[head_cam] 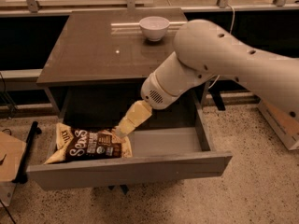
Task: Pick brown chip bag from top drawer and place on counter
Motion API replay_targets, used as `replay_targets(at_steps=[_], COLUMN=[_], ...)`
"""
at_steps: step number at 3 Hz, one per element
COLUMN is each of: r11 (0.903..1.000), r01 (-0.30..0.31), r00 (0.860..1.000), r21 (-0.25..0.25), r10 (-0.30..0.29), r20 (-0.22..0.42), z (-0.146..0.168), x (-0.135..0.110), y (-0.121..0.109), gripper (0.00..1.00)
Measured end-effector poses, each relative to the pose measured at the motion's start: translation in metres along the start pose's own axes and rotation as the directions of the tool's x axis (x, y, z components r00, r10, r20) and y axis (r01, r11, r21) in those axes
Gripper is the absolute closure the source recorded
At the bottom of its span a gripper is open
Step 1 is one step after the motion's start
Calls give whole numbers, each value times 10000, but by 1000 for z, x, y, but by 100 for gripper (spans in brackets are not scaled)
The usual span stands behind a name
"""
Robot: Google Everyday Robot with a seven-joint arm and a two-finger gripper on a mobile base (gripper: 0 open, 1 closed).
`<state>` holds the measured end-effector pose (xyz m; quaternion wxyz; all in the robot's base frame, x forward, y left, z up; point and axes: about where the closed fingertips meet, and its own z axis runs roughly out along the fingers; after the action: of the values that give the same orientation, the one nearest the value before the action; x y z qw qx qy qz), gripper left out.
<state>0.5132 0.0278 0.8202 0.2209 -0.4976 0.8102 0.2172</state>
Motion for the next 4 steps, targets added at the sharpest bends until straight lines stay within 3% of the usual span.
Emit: replay_targets(at_steps=[1,2,3,4], r11=[9975,9936,9923,9861], r01=[464,666,579,483], r00=[9968,9931,9914,9903], r21=[-539,-908,-1096,-1589], r10=[-427,-573,-442,-265], r20=[669,1022,1234,1367], z=[59,97,134,178], x=[-21,-32,-37,-44], y=[3,-1,-11,-6], gripper=[0,0,0,0])
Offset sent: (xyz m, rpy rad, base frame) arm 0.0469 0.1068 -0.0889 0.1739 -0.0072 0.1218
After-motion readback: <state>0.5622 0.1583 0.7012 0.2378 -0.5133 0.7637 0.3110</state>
